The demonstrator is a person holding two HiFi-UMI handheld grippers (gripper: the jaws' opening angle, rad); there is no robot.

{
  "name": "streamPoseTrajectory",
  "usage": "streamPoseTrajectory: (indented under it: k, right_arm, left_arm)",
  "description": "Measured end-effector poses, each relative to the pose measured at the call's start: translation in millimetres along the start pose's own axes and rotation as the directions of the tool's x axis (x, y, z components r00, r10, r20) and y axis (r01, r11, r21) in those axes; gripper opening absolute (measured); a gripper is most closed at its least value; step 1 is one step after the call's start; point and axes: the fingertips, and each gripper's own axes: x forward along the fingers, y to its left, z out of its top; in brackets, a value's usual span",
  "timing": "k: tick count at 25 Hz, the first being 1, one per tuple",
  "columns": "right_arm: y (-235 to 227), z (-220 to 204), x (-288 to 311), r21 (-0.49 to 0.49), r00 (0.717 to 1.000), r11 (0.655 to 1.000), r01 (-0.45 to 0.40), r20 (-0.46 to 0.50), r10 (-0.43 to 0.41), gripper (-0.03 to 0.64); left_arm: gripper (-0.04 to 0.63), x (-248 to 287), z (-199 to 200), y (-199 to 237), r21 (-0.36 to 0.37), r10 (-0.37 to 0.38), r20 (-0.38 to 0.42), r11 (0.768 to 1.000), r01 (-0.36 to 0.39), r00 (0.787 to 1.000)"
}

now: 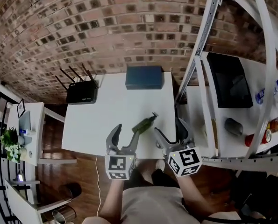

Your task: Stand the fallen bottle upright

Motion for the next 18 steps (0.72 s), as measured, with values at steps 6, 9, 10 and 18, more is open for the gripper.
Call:
streamPoseTrajectory:
  k: [6,9,10,18]
  right_arm:
    - [-26.4,-5.5,24.1,0.002,0.997,0.997,0.076,-0.034,-0.076,0.360]
    - [-38.5,-11.2,29.5,0.026,0.990,0.990,0.136,-0.054,-0.134,0.360]
    - [-41.6,-13.6,30.4,0.036,0.986,0.987,0.157,-0.063,-0.154,0.360]
    - [-60.4,-37.8,28.8,0.027,0.950,0.959,0.282,-0.149,-0.275,0.360]
  left_arm:
    - [0.287,58.8,-45.1,-4.1,0.077,-0.160,-0.176,0.982,0.175,0.971]
    - [0.287,85.1,-76.4,-13.5,0.089,-0.264,-0.318,0.948,0.306,0.911]
    - [0.290,92.8,-87.6,-17.6,0.090,-0.300,-0.371,0.930,0.355,0.879]
    - [0.295,152.1,-168.4,-38.5,0.062,-0.382,-0.676,0.822,0.565,0.630]
